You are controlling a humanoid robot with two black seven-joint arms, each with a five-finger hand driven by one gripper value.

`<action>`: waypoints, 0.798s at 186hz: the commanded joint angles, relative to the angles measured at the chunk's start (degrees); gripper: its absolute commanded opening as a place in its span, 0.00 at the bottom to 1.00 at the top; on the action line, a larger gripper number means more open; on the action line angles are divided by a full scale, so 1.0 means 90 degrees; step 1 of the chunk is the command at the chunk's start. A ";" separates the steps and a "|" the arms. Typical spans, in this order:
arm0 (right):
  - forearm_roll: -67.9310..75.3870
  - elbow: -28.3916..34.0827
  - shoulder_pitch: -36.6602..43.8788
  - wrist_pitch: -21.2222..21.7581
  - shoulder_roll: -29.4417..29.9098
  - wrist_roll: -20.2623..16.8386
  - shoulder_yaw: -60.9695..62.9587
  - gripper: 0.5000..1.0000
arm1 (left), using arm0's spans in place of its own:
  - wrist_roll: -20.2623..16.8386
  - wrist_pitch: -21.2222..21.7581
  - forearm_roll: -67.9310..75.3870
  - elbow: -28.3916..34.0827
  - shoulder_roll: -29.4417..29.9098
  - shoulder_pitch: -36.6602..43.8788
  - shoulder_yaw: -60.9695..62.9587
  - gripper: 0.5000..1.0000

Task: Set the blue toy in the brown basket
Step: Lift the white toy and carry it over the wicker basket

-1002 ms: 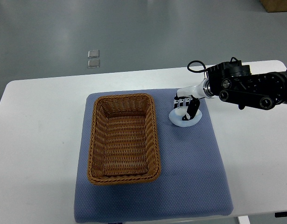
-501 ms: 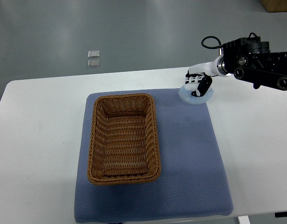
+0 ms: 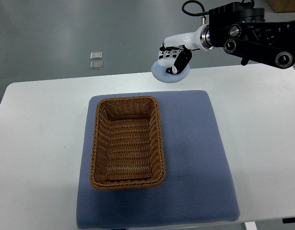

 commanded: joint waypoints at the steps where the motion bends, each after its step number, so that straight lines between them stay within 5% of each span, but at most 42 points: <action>1: 0.0053 0.0046 -0.0052 -0.0017 0.0335 0.0053 0.0097 0.14 | -0.0003 0.0000 0.0002 -0.0003 0.0000 -0.0001 -0.0001 1.00; 148: -0.0074 -0.0511 -0.1185 -0.0613 0.1937 0.0102 0.0126 0.21 | -0.0003 0.0000 0.0002 0.0007 0.0000 -0.0001 -0.0001 1.00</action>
